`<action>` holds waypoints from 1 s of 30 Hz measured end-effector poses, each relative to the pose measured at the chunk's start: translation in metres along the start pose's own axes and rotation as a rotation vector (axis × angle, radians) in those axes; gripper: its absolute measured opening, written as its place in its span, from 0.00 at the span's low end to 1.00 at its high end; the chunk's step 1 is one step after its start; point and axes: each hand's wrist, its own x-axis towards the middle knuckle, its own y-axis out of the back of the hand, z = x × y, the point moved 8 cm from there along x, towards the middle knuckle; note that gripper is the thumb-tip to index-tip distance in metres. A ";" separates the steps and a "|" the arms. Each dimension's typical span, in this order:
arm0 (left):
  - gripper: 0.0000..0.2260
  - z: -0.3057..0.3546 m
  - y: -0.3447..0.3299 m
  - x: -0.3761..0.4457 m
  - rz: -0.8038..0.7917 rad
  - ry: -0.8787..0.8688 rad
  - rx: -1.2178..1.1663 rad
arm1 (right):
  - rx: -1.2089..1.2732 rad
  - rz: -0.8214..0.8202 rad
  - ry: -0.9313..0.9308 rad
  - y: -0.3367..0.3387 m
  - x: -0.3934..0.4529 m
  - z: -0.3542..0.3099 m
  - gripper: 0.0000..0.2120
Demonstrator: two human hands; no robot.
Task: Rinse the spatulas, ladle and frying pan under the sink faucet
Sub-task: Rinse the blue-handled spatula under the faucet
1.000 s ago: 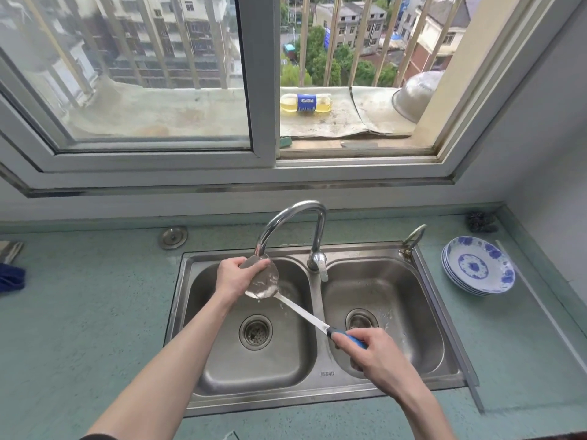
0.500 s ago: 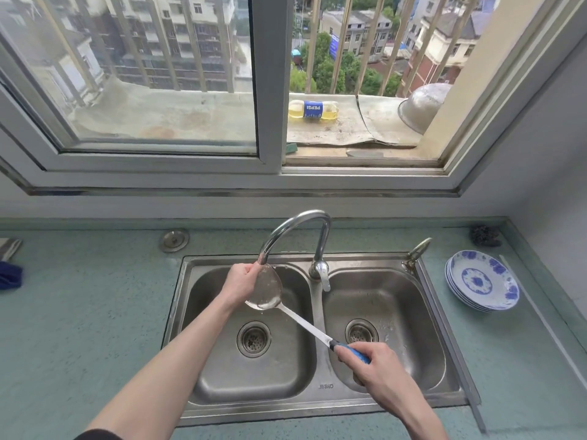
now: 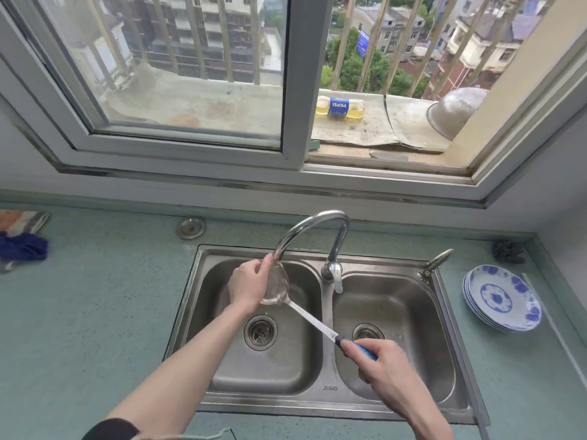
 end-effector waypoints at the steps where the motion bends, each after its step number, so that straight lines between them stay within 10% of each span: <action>1: 0.25 0.005 0.001 -0.004 0.050 -0.069 0.087 | 0.003 0.000 -0.004 -0.001 0.001 0.000 0.25; 7: 0.32 0.016 -0.039 -0.022 0.011 -0.493 0.638 | -0.015 0.006 -0.023 -0.011 0.009 -0.003 0.27; 22: 0.27 -0.018 -0.058 -0.083 -0.208 -0.793 0.532 | -0.041 0.024 -0.084 -0.022 0.013 0.000 0.26; 30: 0.41 0.010 -0.031 -0.035 -0.086 -0.440 0.696 | -0.059 0.036 -0.034 -0.027 0.022 -0.003 0.27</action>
